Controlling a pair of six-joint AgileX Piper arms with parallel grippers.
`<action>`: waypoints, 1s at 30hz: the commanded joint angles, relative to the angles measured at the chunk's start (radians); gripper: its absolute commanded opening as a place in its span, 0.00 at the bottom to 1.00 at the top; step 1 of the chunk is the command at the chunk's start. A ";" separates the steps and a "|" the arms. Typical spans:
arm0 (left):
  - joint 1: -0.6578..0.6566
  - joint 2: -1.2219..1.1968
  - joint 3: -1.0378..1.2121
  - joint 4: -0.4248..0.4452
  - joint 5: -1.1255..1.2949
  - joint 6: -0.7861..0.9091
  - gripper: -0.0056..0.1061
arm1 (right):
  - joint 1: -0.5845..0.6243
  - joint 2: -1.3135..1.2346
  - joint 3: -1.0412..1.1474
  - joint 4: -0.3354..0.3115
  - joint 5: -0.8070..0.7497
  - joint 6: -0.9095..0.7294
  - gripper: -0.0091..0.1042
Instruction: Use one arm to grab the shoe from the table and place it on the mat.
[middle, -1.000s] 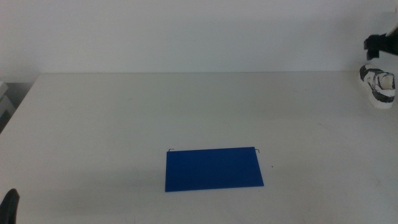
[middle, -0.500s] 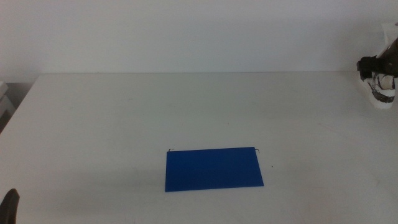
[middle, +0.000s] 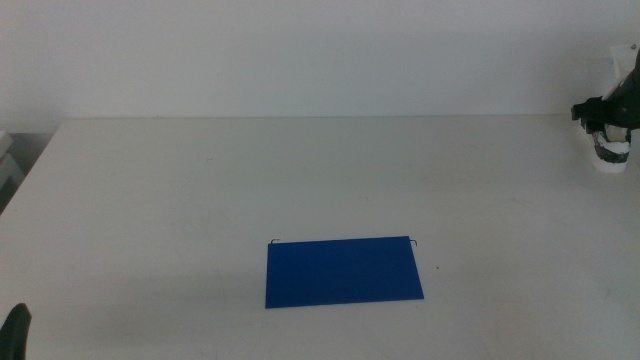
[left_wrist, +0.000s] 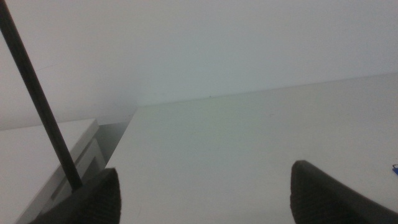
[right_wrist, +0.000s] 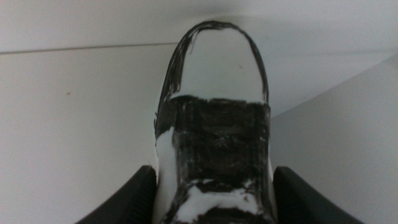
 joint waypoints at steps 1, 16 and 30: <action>-0.004 -0.007 0.005 -0.009 -0.081 -0.006 0.89 | -0.010 -0.077 -0.034 -0.023 -0.030 -0.013 0.16; -0.004 -0.007 0.005 -0.009 -0.081 -0.006 0.89 | -0.008 -0.295 0.006 0.083 0.125 -0.076 0.05; -0.004 -0.007 0.005 -0.009 -0.081 -0.006 0.89 | 0.125 -0.906 0.820 0.154 -0.156 -0.052 0.05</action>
